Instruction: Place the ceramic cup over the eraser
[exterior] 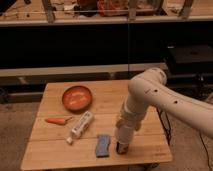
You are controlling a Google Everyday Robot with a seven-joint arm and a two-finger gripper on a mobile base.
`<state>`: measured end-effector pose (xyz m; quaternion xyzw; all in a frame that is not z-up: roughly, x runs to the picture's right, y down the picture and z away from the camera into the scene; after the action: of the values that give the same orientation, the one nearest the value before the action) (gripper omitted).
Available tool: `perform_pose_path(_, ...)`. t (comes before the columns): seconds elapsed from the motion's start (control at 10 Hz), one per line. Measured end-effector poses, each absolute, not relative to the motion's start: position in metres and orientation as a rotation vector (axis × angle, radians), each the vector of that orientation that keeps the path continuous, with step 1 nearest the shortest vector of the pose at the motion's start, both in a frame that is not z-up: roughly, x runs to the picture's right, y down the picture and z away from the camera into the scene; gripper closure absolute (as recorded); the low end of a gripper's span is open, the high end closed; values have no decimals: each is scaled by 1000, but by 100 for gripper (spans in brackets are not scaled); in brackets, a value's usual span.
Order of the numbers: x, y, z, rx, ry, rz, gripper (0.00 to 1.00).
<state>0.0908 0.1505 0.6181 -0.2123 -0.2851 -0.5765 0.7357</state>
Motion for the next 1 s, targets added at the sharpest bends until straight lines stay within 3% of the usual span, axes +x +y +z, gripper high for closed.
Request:
perform_pose_path(0.7,88,157,621,-486,-632,-1292,23)
perform_pose_path(1.0,87,161,625,-494,-618,-1301,20)
